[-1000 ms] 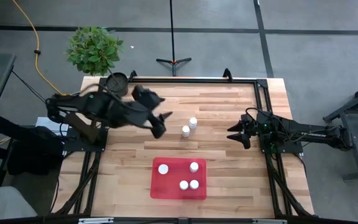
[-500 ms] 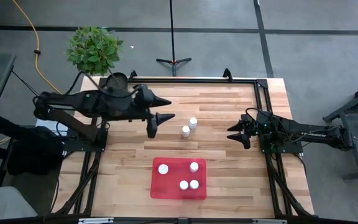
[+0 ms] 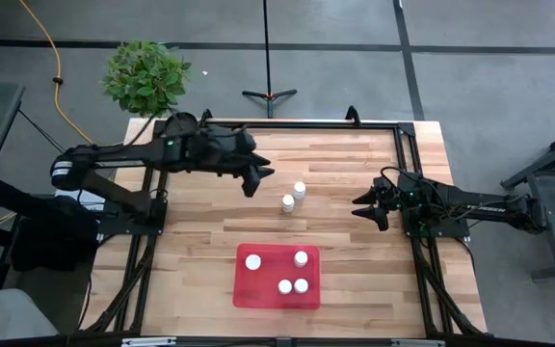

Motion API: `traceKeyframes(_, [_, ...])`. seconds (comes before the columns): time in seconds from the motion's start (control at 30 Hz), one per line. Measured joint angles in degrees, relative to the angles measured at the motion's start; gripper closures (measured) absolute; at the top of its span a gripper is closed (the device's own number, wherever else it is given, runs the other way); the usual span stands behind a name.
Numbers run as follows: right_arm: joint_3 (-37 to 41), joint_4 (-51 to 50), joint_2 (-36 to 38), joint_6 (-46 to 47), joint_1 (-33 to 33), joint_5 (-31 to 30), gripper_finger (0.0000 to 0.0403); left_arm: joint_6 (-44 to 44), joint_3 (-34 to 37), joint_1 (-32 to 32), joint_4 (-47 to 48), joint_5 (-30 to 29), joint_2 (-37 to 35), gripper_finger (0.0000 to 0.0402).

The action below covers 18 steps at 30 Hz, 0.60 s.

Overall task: Pick and place pill bottles into a basket
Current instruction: Put the bottom white pill bottle into the red bin

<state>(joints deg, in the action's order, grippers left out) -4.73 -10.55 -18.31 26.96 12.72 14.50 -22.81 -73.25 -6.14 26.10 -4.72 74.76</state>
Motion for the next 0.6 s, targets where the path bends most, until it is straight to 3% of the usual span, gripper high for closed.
traceKeyframes(0.2, [0.0, -0.1, 0.0, 0.2, 0.0, 0.0, 0.0176, 1.5, 0.0, -3.6, 0.1, 4.5, 5.6, 0.0245])
traceKeyframes(0.6, [0.0, -0.3, 0.0, 1.1, 0.0, 0.0, 0.0176, 4.7, 0.0, -4.5, -1.0, 3.6, 11.6, 0.0287])
